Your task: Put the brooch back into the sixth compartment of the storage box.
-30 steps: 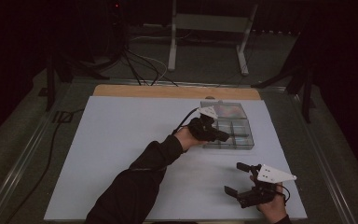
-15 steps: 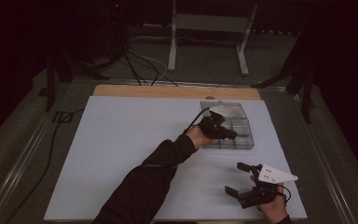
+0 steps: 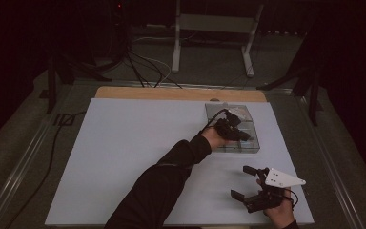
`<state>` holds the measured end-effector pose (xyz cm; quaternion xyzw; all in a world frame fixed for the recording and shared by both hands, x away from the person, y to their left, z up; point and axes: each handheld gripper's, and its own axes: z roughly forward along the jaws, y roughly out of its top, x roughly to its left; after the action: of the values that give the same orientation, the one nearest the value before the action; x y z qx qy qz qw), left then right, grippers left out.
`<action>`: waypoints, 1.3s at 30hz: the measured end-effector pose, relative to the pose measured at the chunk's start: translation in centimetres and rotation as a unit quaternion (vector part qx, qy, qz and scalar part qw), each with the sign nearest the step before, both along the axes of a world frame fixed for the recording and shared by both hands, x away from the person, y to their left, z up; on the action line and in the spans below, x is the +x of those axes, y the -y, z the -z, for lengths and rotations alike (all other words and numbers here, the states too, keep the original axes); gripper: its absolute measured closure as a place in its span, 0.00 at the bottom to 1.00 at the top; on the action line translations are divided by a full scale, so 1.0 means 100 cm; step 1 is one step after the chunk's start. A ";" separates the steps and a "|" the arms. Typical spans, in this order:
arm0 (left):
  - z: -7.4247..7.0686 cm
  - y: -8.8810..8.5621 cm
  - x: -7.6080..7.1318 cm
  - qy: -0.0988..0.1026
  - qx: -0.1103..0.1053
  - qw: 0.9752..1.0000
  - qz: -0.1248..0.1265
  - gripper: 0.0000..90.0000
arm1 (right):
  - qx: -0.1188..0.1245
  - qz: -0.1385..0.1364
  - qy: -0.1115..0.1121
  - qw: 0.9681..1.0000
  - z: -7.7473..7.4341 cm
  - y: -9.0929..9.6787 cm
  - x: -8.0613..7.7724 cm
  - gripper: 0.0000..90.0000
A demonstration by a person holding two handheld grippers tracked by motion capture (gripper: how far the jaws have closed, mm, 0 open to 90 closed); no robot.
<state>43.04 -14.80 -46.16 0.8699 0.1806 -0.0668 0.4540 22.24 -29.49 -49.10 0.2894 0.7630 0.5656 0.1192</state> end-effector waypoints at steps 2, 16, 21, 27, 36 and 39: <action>0.001 0.005 0.001 0.009 0.010 1.000 -0.001 0.96 | 0.000 0.000 0.001 1.000 0.000 0.000 0.000 0.00; -0.005 -0.004 -0.001 0.013 -0.015 0.999 -0.036 0.34 | 0.000 0.000 0.000 1.000 0.000 0.001 0.000 0.00; -0.013 -0.016 -0.007 0.021 -0.023 0.999 -0.041 0.21 | -0.002 -0.001 0.002 1.000 0.000 0.000 0.000 0.00; -0.025 -0.036 -0.014 0.026 -0.037 0.998 -0.033 0.13 | -0.002 0.001 0.002 1.000 0.000 0.001 0.000 0.00; -0.028 -0.064 -0.022 0.028 -0.043 0.998 -0.024 0.01 | -0.006 0.003 0.001 1.000 0.001 0.000 0.000 0.00; -0.029 -0.074 -0.023 0.034 -0.040 0.998 -0.021 0.01 | -0.006 0.002 0.000 1.000 0.001 -0.001 0.000 0.00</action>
<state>40.73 -7.41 -43.30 0.8488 0.1801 -0.0346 0.4959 22.28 -29.44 -49.21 0.2904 0.7655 0.5610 0.1224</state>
